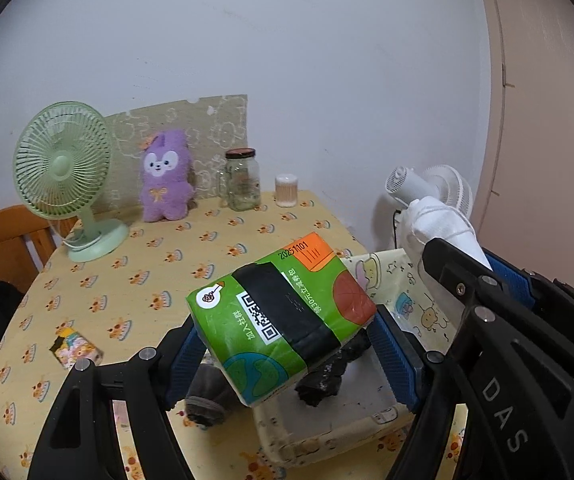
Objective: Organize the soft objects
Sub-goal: 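Open the left tool to drop the tissue pack into the box, then lower the white cloth into the box and open the right tool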
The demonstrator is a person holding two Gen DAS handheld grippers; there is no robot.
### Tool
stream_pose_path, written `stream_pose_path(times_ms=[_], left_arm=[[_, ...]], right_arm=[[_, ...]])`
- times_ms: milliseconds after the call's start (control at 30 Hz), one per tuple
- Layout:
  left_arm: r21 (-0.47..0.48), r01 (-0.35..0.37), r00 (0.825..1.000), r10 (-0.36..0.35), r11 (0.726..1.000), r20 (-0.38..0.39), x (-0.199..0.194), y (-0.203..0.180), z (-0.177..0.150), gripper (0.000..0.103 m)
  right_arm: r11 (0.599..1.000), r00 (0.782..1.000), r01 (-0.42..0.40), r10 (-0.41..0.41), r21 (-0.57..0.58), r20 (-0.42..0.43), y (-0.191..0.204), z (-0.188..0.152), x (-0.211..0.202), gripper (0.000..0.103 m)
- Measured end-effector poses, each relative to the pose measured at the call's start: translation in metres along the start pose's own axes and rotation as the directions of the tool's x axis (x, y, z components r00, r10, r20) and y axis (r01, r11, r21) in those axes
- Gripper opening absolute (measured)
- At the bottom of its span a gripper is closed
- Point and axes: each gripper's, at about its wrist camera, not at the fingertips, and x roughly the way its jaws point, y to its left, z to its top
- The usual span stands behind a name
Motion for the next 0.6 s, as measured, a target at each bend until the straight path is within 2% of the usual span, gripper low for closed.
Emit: stream_pose_path(times_ms=[233, 333, 533, 600], left_arm=[[0.035, -0.007, 0.999, 0.009, 0.999, -0.048, 0.018, -0.011, -0.004, 0.083], [0.052, -0.025, 0.998, 0.028, 0.998, -0.052, 0.021, -0.014, -0.005, 0.091], [0.069, -0.009, 0.997, 0.015, 0.998, -0.081, 0.031, -0.018, -0.010, 0.097], [0.079, -0.003, 0.996, 0.010, 0.997, -0.086, 0.031, -0.020, -0.011, 0.099]], right_arm=[[1.000, 0.999, 0.015, -0.015, 0.014, -0.030, -0.015, -0.007, 0.015, 0.021], [1.000, 0.999, 0.006, -0.004, 0.024, -0.050, -0.019, -0.010, 0.023, 0.021], [1.000, 0.997, -0.004, 0.006, 0.027, -0.079, -0.024, -0.016, 0.034, 0.021], [1.000, 0.995, -0.013, 0.015, 0.019, -0.095, -0.025, -0.017, 0.036, 0.029]])
